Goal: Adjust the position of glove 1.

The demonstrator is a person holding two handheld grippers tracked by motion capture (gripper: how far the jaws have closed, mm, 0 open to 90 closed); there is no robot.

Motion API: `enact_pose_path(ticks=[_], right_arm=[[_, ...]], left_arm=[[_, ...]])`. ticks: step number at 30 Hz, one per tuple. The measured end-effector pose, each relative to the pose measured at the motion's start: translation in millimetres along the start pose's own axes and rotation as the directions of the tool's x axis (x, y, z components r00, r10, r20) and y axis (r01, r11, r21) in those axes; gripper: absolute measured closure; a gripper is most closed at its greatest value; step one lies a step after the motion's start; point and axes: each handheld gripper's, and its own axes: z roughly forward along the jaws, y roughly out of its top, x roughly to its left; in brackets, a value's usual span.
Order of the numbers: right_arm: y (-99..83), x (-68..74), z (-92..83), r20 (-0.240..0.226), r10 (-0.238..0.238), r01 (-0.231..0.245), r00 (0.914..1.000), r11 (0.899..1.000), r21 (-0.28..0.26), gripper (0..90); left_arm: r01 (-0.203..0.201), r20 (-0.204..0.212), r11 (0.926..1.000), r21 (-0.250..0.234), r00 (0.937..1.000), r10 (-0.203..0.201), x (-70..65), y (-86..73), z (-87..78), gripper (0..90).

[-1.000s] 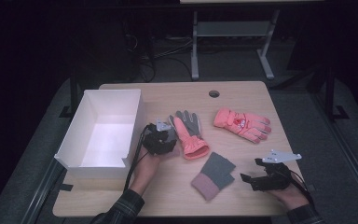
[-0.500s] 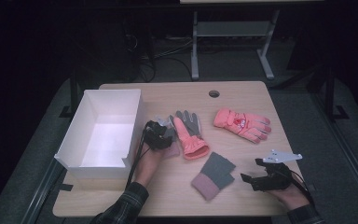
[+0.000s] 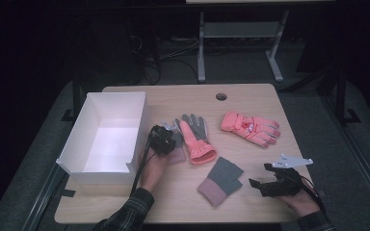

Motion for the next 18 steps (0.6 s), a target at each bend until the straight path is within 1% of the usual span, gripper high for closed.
enact_pose_path(ticks=[1,2,4,5,6,9,13,14,16,18], right_arm=[[0.0,-0.2,-0.1,0.000,0.002,-0.002,1.0000,1.000,0.000,13.9],[-0.1,-0.5,-0.3,0.000,0.001,-0.001,1.0000,1.000,0.000,13.9],[-0.2,-0.8,-0.5,-0.001,0.001,-0.001,1.0000,1.000,-0.001,13.9],[-0.2,-0.8,-0.6,-0.002,0.001,-0.001,1.0000,1.000,-0.001,13.9],[-0.2,-0.9,-0.6,-0.002,0.001,-0.001,1.0000,1.000,-0.001,13.9],[-0.2,-0.7,-0.9,-0.001,0.001,-0.001,1.0000,1.000,-0.001,13.9],[-0.2,-0.6,-0.9,-0.001,0.003,-0.003,1.0000,1.000,-0.001,13.9],[-0.3,-0.5,-0.8,-0.001,0.003,-0.003,1.0000,1.000,0.000,13.9],[-0.3,-0.3,-0.9,0.000,0.002,-0.002,1.0000,1.000,0.000,13.9],[-0.3,-0.3,-1.0,-0.003,0.006,-0.006,1.0000,1.000,0.001,13.9]], left_arm=[[0.001,0.009,1.0000,-0.002,1.0000,-0.001,1.0,0.8,-2.6,87.1],[0.010,0.025,0.9999,-0.012,0.9997,-0.010,1.3,1.4,-4.7,87.1],[0.011,0.052,0.9998,-0.014,0.9986,-0.011,0.0,2.9,-9.5,87.1],[0.009,0.056,0.9996,-0.025,0.9984,-0.007,-1.7,3.9,-12.4,87.1],[-0.007,0.051,0.9996,-0.027,0.9987,0.008,-3.1,5.3,-15.7,87.1],[-0.025,0.042,0.9990,-0.037,0.9988,0.026,-4.0,7.5,-23.3,87.1],[-0.012,0.065,0.9985,-0.054,0.9978,0.015,-3.7,10.8,-32.6,87.1],[-0.015,0.073,0.9983,-0.056,0.9971,0.020,-3.9,12.1,-35.6,87.1],[-0.022,0.072,0.9971,-0.073,0.9970,0.027,-4.4,15.2,-42.3,87.1],[-0.018,0.094,0.9958,-0.089,0.9952,0.026,-3.9,18.0,-48.1,87.1]])
